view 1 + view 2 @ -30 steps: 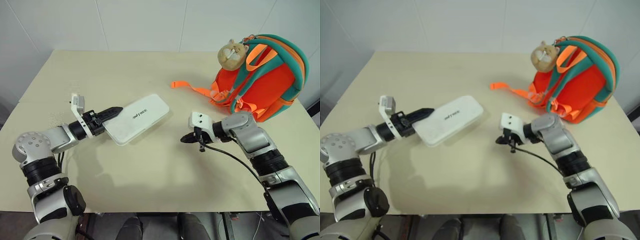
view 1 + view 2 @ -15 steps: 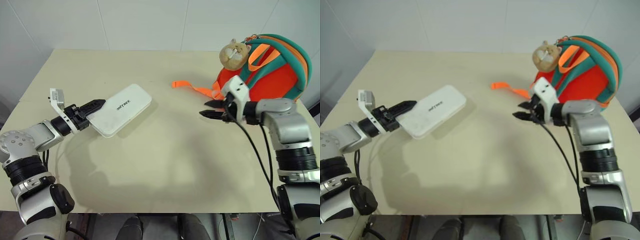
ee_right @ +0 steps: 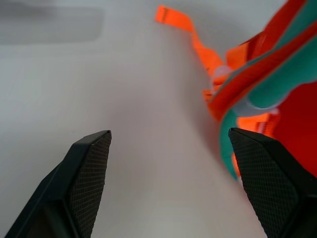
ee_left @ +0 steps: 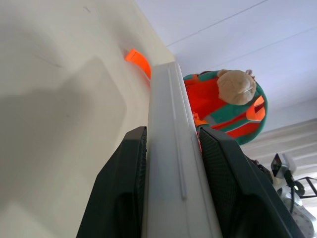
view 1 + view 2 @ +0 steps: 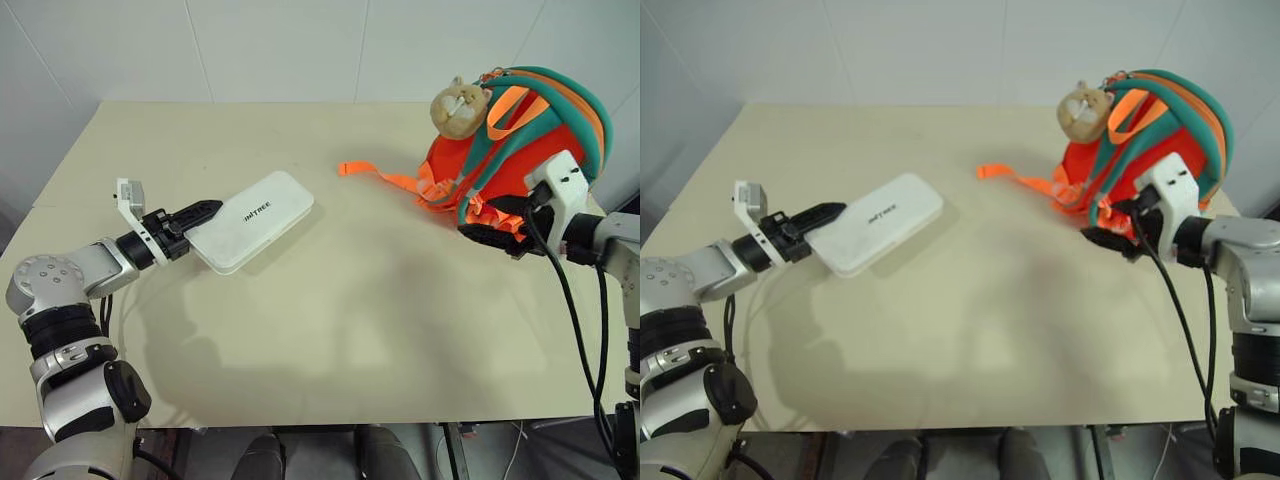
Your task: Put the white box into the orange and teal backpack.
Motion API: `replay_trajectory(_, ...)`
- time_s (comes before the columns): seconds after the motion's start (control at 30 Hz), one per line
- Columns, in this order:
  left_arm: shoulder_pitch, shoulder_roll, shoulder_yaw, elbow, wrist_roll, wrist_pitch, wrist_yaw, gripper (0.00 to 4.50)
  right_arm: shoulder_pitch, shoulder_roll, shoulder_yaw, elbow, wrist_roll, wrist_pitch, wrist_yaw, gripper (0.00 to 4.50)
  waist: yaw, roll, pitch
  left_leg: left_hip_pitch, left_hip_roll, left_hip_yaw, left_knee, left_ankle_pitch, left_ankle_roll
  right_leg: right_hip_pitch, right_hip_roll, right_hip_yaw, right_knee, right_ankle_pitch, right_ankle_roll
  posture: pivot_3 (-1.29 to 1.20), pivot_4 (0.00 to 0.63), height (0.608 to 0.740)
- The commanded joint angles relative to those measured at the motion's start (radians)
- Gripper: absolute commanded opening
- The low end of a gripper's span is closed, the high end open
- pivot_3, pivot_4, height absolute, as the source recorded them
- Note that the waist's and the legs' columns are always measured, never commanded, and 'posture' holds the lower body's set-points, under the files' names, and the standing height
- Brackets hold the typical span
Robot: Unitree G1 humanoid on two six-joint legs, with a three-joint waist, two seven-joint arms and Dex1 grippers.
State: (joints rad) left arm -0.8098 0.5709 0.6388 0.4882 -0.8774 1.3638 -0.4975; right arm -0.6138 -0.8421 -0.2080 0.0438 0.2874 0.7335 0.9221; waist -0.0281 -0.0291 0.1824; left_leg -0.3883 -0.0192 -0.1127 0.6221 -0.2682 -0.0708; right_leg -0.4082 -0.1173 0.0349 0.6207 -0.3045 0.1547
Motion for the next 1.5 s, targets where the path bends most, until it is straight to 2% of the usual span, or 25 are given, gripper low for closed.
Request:
replay_trajectory(0.03, -0.055, 0.025, -0.004, 0.017, -0.032, 0.028, -0.032, 1.36, -0.068, 0.05, -0.001, 0.131, -0.008, -0.104, -0.049, 4.49, -0.001, 0.0, 0.0, 0.0, 0.0, 0.0, 0.001, 0.0, 0.0, 0.001, 0.0, 0.0, 0.0, 0.001, 0.0, 0.0, 0.15, 0.74)
replay_trajectory(0.33, -0.095, 0.072, -0.036, 0.073, -0.027, 0.143, -0.063, 1.36, -0.188, 0.103, 0.057, 0.417, -0.059, -0.271, -0.072, 4.49, -0.002, 0.0, 0.0, 0.0, 0.0, 0.002, -0.002, 0.0, 0.0, -0.002, 0.0, 0.001, -0.001, 0.002, 0.001, 0.0, 0.15, 0.74)
replay_trajectory(0.57, -0.111, 0.135, -0.079, 0.099, -0.027, 0.236, -0.136, 1.36, -0.214, 0.126, 0.054, 0.473, -0.049, -0.324, -0.064, 4.49, -0.003, 0.0, 0.0, 0.0, 0.0, 0.002, -0.001, 0.0, 0.0, -0.002, 0.0, 0.0, -0.001, 0.002, 0.001, 0.0, 0.15, 0.74)
replay_trajectory(0.67, -0.108, 0.171, -0.127, 0.107, -0.055, 0.25, -0.192, 1.36, -0.228, 0.138, 0.047, 0.493, -0.043, -0.335, -0.066, 4.49, -0.006, 0.0, 0.0, 0.0, 0.0, 0.002, 0.0, 0.0, 0.0, -0.002, 0.0, 0.0, 0.0, 0.002, 0.001, 0.0, 0.15, 0.74)
replay_trajectory(0.83, -0.085, 0.268, -0.29, 0.062, -0.089, 0.251, -0.299, 1.36, -0.26, 0.178, 0.034, 0.51, -0.004, -0.351, -0.04, 4.49, -0.016, 0.0, 0.0, 0.0, 0.0, 0.003, -0.001, 0.0, 0.0, -0.002, 0.0, 0.001, 0.0, 0.002, 0.001, 0.0, 0.15, 0.74)
replay_trajectory(1.07, -0.094, 0.334, -0.392, 0.037, -0.11, 0.251, -0.365, 1.36, -0.31, 0.206, 0.029, 0.582, 0.006, -0.381, -0.046, 4.49, -0.025, 0.001, 0.0, 0.0, 0.0, 0.002, -0.002, 0.0, 0.0, -0.002, 0.0, 0.001, 0.0, 0.002, 0.001, 0.0, 0.15, 0.74)
replay_trajectory(1.3, -0.083, 0.344, -0.415, 0.0, -0.133, 0.251, -0.358, 1.36, -0.364, 0.221, 0.024, 0.701, -0.036, -0.438, -0.127, 4.49, -0.027, 0.001, 0.0, 0.0, 0.0, 0.003, -0.001, 0.0, 0.0, -0.002, 0.0, 0.001, 0.0, 0.002, 0.001, 0.0, 0.15, 0.74)
replay_trajectory(1.5, -0.049, 0.352, -0.401, -0.037, -0.169, 0.251, -0.335, 1.36, -0.323, 0.213, -0.016, 0.657, -0.028, -0.426, -0.236, 4.49, -0.027, 0.001, 0.0, 0.0, 0.0, 0.003, -0.002, 0.0, 0.0, -0.002, 0.0, 0.001, 0.0, 0.002, 0.001, 0.0, 0.15, 0.74)
